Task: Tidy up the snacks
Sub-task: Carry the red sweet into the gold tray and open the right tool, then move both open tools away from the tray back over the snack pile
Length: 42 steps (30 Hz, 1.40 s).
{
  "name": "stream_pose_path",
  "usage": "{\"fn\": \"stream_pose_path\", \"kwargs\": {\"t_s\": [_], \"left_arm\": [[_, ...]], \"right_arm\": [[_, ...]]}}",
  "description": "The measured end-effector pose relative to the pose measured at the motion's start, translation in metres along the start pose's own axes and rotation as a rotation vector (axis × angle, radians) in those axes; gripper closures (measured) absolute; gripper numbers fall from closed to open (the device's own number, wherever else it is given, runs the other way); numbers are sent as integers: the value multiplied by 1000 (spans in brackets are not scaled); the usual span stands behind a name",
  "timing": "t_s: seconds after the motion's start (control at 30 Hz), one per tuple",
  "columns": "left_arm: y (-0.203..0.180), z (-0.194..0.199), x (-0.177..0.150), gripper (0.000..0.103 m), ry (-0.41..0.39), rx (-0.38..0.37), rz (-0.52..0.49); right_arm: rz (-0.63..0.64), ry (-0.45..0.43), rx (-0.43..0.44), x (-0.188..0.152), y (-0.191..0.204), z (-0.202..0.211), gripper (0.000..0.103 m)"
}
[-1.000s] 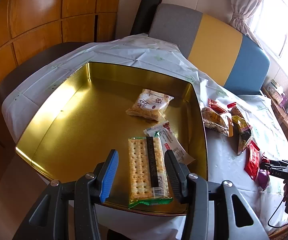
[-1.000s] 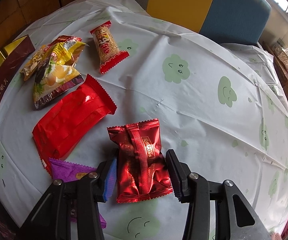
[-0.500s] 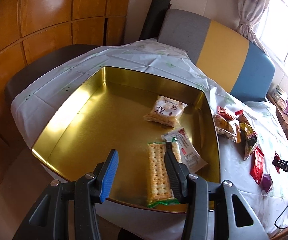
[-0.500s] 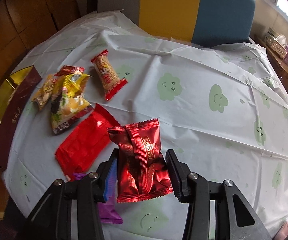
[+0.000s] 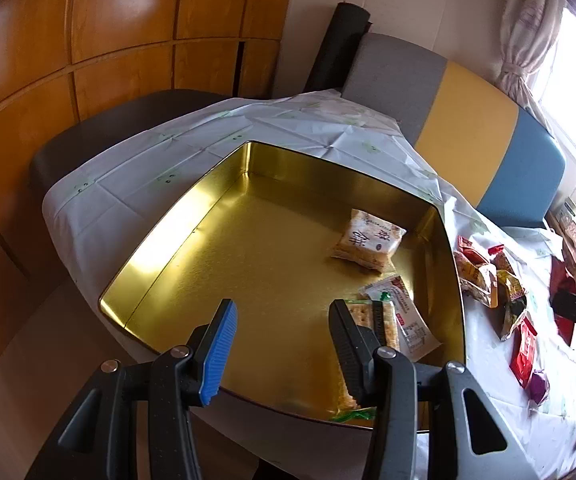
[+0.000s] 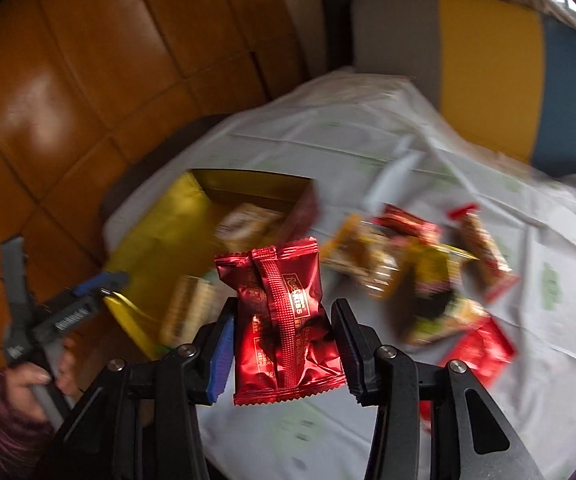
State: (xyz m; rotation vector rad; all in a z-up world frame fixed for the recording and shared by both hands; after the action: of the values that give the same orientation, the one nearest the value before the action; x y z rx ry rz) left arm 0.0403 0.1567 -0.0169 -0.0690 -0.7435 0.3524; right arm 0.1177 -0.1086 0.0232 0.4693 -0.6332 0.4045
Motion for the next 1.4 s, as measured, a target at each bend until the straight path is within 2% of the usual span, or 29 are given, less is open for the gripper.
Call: {"fn": "stream_pose_path", "kwargs": {"t_s": [0.2,0.27,0.3,0.47,0.83,1.03,1.4], "left_arm": [[11,-1,1,55,-4,2,21],[14,-2,1,55,0,-1,31],[15,-3,0,55,1,0,33],[16,-4,0,55,0,-4,37],[7,-3,-2,55,0,-5,2],[-2,-1,-6,55,0,-11,-31],[-12,1,-10,55,6,-20,-60]], "right_arm": [[20,27,67,3,51,-39,54],[15,56,72,-1,58,-54,38],[12,69,64,-3,60,-62,35],[23,109,54,-17,62,-76,34],[20,41,-12,-32,34,-46,34],[33,5,-96,-37,15,-20,32],[-4,-13,-249,-47,-47,24,31]]}}
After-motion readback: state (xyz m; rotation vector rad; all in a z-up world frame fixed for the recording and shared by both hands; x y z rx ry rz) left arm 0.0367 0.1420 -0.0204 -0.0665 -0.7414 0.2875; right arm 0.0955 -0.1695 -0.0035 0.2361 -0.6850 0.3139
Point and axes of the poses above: each gripper's, at about its wrist camera, not at the fingertips, and z roughly against the way its jaws point, y to its left, x to its top, the point moved 1 cm from there along -z, roughly the way its jaws point, and after that the axes turned 2 degrees about -y, right-handed, at the moved point
